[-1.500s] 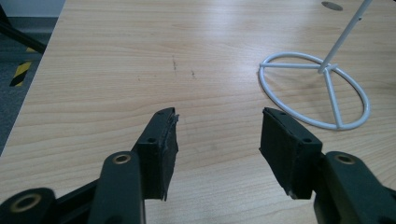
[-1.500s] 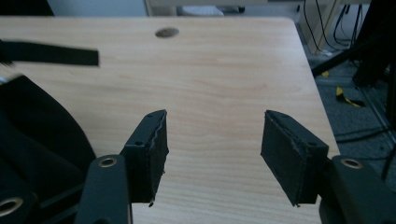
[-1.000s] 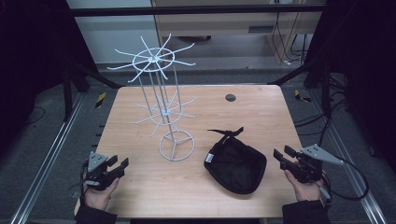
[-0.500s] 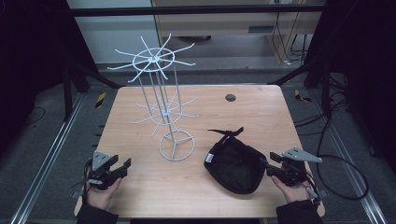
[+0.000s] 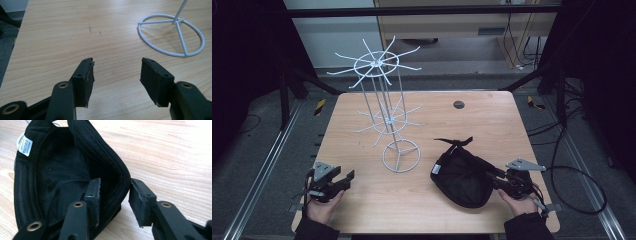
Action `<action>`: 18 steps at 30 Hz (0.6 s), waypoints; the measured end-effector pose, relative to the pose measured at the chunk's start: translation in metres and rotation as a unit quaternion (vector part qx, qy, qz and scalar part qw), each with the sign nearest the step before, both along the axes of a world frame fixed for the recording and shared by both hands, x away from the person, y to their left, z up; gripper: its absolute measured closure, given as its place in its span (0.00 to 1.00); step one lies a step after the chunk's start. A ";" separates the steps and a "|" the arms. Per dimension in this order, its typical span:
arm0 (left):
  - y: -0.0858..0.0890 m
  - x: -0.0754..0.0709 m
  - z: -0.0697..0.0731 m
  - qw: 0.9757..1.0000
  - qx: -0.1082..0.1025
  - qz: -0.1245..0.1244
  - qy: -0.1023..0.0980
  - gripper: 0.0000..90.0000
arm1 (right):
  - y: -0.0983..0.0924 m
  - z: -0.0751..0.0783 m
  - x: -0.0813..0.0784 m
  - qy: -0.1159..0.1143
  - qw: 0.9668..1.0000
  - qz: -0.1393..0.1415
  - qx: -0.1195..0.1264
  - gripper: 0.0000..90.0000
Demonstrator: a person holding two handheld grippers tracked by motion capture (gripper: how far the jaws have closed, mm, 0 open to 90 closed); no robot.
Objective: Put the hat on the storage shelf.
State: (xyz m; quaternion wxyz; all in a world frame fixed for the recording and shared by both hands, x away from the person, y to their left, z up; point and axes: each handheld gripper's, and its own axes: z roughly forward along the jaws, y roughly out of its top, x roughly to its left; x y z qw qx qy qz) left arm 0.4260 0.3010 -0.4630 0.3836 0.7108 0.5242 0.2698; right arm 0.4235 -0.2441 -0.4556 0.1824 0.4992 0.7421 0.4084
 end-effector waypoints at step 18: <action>-0.011 -0.003 0.003 0.999 -0.017 -0.029 0.009 0.52 | 0.001 0.013 0.000 -0.017 1.000 -0.012 0.018 0.93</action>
